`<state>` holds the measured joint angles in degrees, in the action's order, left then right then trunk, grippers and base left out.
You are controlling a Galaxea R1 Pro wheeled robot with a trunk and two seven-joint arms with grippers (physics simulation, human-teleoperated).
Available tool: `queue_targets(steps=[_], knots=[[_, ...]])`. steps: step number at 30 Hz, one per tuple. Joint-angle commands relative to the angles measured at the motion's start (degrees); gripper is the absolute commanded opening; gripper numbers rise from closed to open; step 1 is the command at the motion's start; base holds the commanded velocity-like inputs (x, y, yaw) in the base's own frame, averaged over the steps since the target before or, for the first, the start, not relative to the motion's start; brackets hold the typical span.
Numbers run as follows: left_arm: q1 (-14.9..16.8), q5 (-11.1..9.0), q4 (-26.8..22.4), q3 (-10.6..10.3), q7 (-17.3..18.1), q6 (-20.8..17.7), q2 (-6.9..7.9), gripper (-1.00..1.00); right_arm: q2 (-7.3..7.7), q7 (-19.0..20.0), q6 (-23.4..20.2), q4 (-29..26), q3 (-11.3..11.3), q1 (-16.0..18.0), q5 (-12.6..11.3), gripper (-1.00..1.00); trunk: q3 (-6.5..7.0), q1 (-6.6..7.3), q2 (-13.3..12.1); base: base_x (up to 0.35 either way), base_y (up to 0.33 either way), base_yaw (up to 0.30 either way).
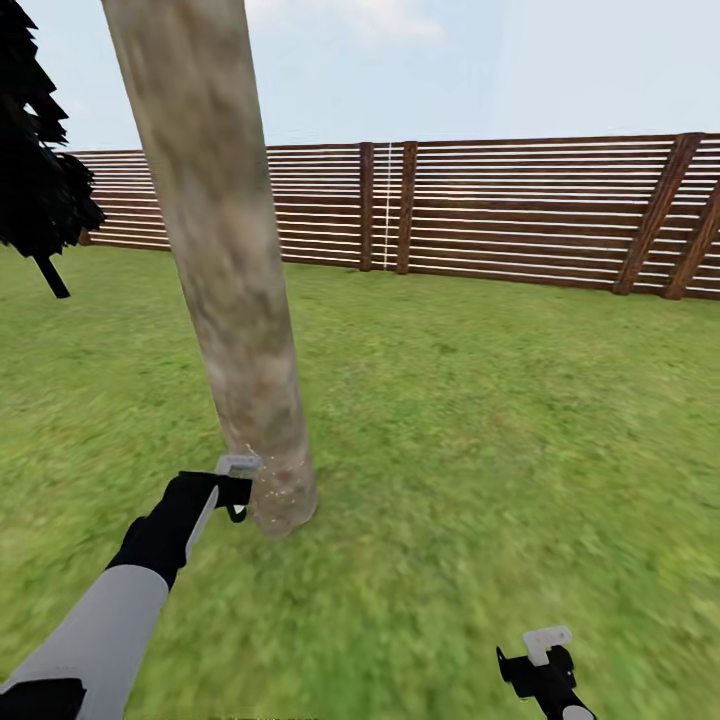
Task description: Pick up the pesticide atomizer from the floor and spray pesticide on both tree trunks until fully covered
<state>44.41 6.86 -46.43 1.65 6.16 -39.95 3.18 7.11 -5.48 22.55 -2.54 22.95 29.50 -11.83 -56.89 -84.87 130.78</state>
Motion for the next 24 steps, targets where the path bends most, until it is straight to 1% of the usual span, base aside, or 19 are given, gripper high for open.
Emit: queue_targets(steps=[1,3,5,10,15,24], knots=[[0.0,0.6,-0.1,0.2,0.5,-0.2,0.09,-1.0,0.01,-0.1,0.1,0.0,0.5,0.0,-0.5,1.0,-0.05,0.01,0.0,0.0,0.0,0.273],[-0.1,0.7,-0.1,0.5,0.5,-0.2,0.49,-1.0,0.01,-0.1,0.1,0.0,0.5,0.0,-0.5,1.0,-0.05,0.01,0.0,0.0,-0.157,0.116],[-0.2,0.7,-0.1,0.5,0.5,-0.2,0.52,-1.0,0.01,-0.1,0.1,0.0,0.5,0.0,-0.5,1.0,-0.05,0.01,0.0,0.0,-0.242,0.028],[-0.5,0.6,-0.1,0.4,0.3,-0.1,0.02,-1.0,0.01,-0.1,0.1,0.0,0.5,0.0,-0.5,1.0,-0.05,0.01,0.0,0.0,-0.268,0.003],[-0.4,0.6,-0.1,0.4,0.1,-0.1,-0.1,-1.0,0.01,-0.1,0.1,0.0,0.5,0.0,-0.4,1.0,-0.05,0.01,0.0,0.001,-0.272,0.0],[-0.3,0.6,-0.1,0.6,-0.1,-0.1,0.45,-1.0,0.01,-0.1,0.1,0.0,0.5,0.0,-0.5,1.0,-0.05,0.01,0.0,0.056,-0.272,0.001]])
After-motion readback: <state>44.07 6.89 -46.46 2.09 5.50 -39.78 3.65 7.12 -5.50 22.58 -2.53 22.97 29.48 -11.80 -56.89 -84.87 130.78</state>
